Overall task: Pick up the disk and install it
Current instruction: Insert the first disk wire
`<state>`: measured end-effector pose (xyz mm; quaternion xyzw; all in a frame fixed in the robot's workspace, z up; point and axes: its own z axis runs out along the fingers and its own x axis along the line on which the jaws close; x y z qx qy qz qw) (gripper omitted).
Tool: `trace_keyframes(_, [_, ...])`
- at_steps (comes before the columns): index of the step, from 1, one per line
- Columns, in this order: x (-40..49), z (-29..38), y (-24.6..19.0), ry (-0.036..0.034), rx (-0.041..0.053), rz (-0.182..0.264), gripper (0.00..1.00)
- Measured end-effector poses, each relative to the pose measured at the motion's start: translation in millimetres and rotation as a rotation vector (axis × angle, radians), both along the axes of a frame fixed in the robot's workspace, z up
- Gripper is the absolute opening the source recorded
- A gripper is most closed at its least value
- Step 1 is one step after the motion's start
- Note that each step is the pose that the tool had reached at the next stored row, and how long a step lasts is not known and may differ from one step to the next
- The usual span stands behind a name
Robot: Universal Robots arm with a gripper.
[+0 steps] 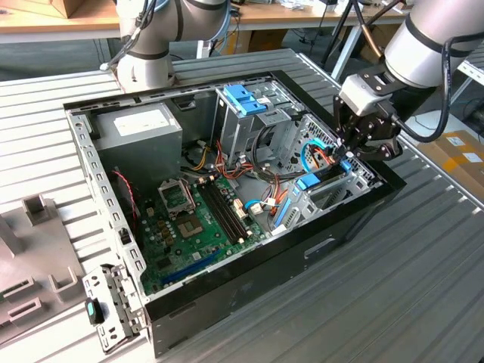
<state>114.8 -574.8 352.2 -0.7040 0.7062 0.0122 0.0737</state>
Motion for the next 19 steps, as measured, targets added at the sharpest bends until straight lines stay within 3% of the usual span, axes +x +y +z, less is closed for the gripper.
trace_keyframes(6, [-2.9, -6.5, -0.6, 0.0002, -0.0003, 0.000, 0.11])
trace_keyframes(14, [-3.1, -8.8, -0.6, 0.0002, -0.0001, 0.000, 0.11])
trace_keyframes(19, [2.2, 12.2, -0.6, 0.0004, -0.0002, 0.000, 0.11])
